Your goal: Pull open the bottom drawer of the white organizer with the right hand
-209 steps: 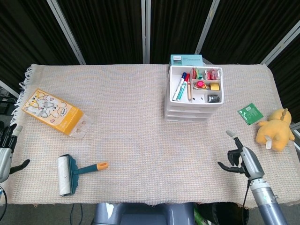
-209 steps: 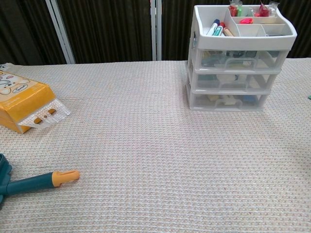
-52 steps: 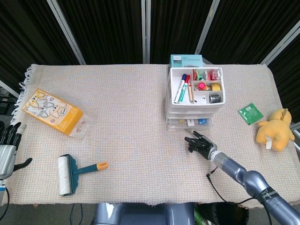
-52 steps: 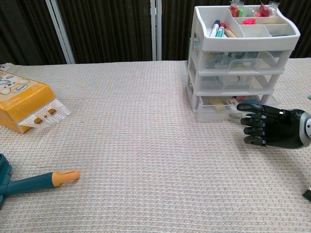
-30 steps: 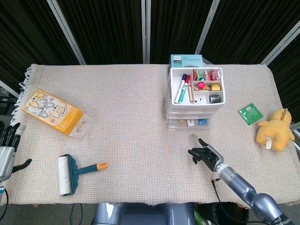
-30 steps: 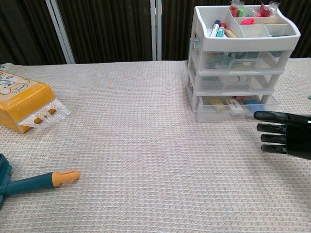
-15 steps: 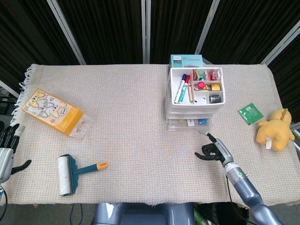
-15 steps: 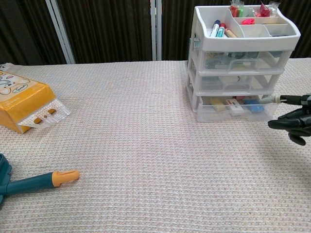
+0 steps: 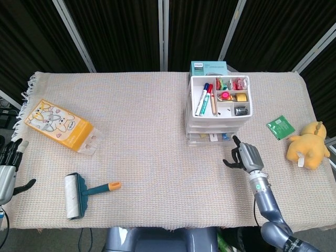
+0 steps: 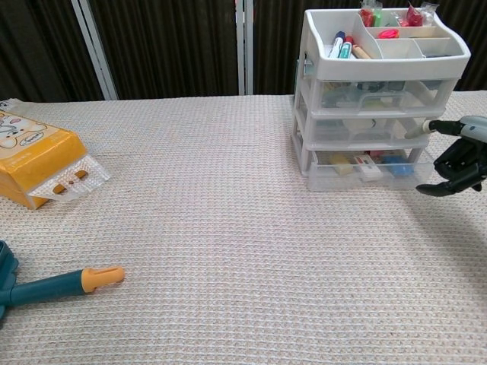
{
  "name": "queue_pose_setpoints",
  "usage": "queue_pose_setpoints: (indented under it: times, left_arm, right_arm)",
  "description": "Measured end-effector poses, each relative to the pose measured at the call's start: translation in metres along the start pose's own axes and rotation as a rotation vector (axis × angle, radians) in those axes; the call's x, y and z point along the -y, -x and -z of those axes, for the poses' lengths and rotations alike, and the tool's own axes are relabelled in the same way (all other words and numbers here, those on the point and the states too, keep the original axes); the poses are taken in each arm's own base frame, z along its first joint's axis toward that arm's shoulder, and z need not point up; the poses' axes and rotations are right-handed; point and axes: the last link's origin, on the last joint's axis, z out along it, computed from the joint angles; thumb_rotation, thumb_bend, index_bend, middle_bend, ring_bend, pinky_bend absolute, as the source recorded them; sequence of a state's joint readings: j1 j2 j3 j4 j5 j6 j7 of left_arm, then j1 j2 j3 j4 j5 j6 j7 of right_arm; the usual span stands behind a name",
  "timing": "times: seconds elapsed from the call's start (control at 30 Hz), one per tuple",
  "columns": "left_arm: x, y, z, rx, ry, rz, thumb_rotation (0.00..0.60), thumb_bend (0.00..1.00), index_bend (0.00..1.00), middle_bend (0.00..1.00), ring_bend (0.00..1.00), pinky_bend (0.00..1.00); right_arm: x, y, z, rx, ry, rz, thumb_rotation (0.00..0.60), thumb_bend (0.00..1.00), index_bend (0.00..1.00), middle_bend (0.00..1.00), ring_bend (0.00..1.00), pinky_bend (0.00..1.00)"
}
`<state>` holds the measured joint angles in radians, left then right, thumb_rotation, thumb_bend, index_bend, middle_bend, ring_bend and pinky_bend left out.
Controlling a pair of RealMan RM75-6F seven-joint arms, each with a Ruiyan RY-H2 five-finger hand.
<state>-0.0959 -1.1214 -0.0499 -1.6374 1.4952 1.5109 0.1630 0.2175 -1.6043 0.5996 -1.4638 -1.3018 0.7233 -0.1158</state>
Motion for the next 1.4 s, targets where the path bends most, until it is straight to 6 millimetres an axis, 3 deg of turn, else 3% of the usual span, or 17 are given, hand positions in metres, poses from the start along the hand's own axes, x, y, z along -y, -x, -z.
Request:
queue_pose_setpoints:
  times: [0.47,0.7,0.83,1.4]
  left_arm:
    - [0.004,-0.001,-0.001,0.001,-0.010,0.008,0.600,0.12,0.00,0.00,0.00,0.00]
    - [0.003,0.000,-0.002,0.003,-0.010,0.006,0.600,0.12,0.00,0.00,0.00,0.00]
    - [0.003,0.000,-0.002,0.003,-0.007,0.006,0.600,0.12,0.00,0.00,0.00,0.00]
    - [-0.001,-0.001,0.001,-0.002,0.009,0.001,0.600,0.12,0.00,0.00,0.00,0.00]
  right_arm:
    - [0.006,0.029,-0.021,0.030,0.027,0.002,0.600,0.20,0.27,0.86,0.85,0.74]
    - [0.008,0.043,-0.027,0.039,0.039,-0.005,0.600,0.21,0.39,0.87,0.86,0.74]
    - [0.007,0.046,-0.025,0.037,0.040,-0.014,0.600,0.22,0.44,0.87,0.86,0.74]
    - [0.002,0.049,0.003,0.059,0.024,-0.051,0.600,0.22,0.44,0.87,0.86,0.74]
